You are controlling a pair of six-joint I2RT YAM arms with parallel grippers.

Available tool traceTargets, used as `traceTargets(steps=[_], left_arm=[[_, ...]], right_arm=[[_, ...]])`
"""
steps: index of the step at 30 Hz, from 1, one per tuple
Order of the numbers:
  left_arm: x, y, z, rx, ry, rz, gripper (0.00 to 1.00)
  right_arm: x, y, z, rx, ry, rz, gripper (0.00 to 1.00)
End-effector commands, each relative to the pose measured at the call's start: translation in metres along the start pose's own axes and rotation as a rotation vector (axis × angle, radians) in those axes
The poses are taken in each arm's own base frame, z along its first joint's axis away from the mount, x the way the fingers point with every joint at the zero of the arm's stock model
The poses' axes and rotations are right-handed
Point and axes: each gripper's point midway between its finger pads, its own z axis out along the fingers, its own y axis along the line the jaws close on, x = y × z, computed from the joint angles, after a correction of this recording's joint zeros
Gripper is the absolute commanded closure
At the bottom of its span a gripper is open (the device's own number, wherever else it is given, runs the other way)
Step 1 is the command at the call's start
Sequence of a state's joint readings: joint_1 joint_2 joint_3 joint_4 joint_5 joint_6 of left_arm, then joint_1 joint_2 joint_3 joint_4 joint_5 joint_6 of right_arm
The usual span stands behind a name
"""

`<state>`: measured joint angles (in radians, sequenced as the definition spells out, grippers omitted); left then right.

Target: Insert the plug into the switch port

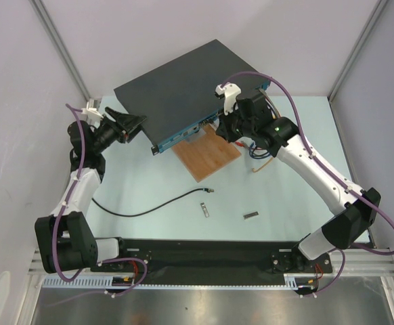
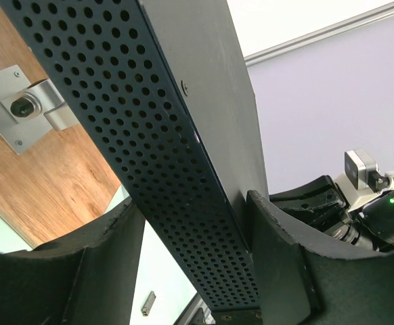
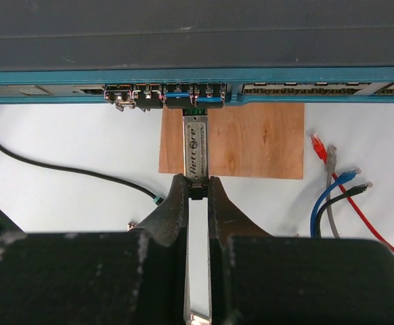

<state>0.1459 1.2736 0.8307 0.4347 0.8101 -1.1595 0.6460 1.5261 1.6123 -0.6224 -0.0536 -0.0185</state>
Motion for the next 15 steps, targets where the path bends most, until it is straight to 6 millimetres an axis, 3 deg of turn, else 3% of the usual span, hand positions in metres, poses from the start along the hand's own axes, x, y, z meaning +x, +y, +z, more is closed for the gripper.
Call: traceTargets(steps=[1, 15], left_arm=[[0.004, -0.006, 0.009, 0.025, 0.007, 0.072, 0.97], [0.005, -0.006, 0.009, 0.024, 0.007, 0.072, 1.0]], right_arm=[[-0.033, 0.007, -0.011, -0.019, -0.098, 0.002, 1.0], [-0.038, 0.017, -0.011, -0.034, -0.114, -0.035, 1.0]])
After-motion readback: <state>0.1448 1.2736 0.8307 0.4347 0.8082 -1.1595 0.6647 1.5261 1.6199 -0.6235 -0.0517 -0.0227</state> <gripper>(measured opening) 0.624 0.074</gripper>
